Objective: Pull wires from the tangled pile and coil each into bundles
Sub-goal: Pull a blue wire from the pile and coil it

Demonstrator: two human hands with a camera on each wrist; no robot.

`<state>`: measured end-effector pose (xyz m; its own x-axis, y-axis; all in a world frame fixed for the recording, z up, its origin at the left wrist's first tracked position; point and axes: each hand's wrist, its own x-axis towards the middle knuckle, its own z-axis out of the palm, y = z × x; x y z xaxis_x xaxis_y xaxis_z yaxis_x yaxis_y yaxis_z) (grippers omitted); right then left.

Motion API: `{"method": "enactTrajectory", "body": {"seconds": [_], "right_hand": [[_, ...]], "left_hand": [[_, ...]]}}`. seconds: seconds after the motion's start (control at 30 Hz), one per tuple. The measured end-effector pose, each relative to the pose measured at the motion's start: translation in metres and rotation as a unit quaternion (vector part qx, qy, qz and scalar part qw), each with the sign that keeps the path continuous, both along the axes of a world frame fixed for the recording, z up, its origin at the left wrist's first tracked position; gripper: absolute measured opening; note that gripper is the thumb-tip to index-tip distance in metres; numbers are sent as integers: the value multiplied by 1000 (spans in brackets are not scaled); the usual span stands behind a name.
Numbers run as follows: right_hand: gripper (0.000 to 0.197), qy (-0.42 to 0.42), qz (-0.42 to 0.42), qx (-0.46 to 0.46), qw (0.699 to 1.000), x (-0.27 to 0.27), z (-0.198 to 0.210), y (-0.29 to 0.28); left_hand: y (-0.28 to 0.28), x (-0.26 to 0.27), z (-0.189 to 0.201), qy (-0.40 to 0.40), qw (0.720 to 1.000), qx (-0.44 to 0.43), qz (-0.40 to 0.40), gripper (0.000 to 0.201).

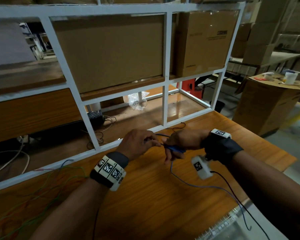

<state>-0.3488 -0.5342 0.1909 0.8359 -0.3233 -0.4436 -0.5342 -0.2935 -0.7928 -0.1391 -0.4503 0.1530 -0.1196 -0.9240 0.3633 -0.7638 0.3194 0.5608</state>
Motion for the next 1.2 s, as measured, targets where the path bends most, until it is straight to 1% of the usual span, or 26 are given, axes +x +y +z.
{"method": "enactTrajectory", "body": {"seconds": [0.07,0.13,0.2,0.27,0.37,0.4,0.47,0.5,0.53,0.57,0.6,0.63,0.67,0.7,0.73,0.77,0.8,0.83,0.87,0.93,1.0,1.03,1.07,1.1,1.13,1.2], "right_hand": [[50,-75,-5,140,987,-8,-11,0],[41,-152,-4,255,955,-13,-21,2],[34,-244,-5,368,897,-15,-26,5],[28,-332,-3,438,836,-12,-29,7],[25,-423,-27,474,772,0,-31,13],[27,-455,-40,479,749,2,-29,14],[32,-516,-79,464,716,3,-20,15],[34,-537,-107,459,700,4,-12,16],[34,-554,-147,464,675,4,-4,15],[33,-571,-192,471,644,6,2,14],[32,-585,-238,459,624,9,6,12],[32,-592,-282,418,628,12,8,9],[33,-590,-316,347,657,16,7,4],[35,-565,-344,234,713,20,3,-2],[40,-512,-360,82,776,22,-2,-6],[44,-445,-357,-77,818,22,-10,-12],[45,-385,-326,-210,838,22,-18,-16],[43,-333,-282,-299,848,21,-27,-22],[39,-288,-237,-352,859,19,-33,-25],[29,-190,-166,-393,884,19,-36,-25],[33,-117,-125,-402,899,14,-30,-22],[37,-90,-110,-389,910,10,-25,-20],[42,-63,-99,-355,927,6,-18,-15],[44,-34,-91,-310,946,3,-13,-13],[42,3,-78,-277,958,0,-8,-9],[29,70,-46,-242,967,-6,1,-6]], "left_hand": [[-3,0,1,-3,999,-45,-20,6],[-6,-1,-2,25,996,-75,-36,5],[-7,-4,-6,50,995,-76,-33,8],[-9,-10,-9,70,995,-65,-13,16],[-12,-19,-16,99,994,-45,21,23],[-13,-20,-19,98,994,-42,38,20],[-14,-21,-27,104,991,-20,76,12],[-15,-21,-31,123,988,-4,90,12],[-15,-21,-36,148,984,10,95,12],[-15,-22,-40,176,980,17,94,13],[-15,-23,-44,199,976,20,91,15],[-16,-25,-46,219,971,26,87,16],[-15,-28,-47,239,967,36,81,16],[-14,-30,-46,257,962,49,74,16],[-13,-33,-45,274,957,66,67,17],[-11,-36,-42,290,952,83,58,19],[-9,-37,-40,299,948,100,50,20],[-7,-37,-36,295,948,114,43,21],[-6,-37,-34,278,952,126,36,22],[-4,-34,-28,217,965,145,24,24],[-3,-30,-21,150,979,137,14,25],[-3,-28,-16,119,985,127,11,25],[-3,-25,-11,94,988,123,9,25],[-4,-22,-6,79,989,127,5,25],[-5,-20,-1,78,987,139,-3,24],[-7,-19,8,123,979,162,-23,21]]}}
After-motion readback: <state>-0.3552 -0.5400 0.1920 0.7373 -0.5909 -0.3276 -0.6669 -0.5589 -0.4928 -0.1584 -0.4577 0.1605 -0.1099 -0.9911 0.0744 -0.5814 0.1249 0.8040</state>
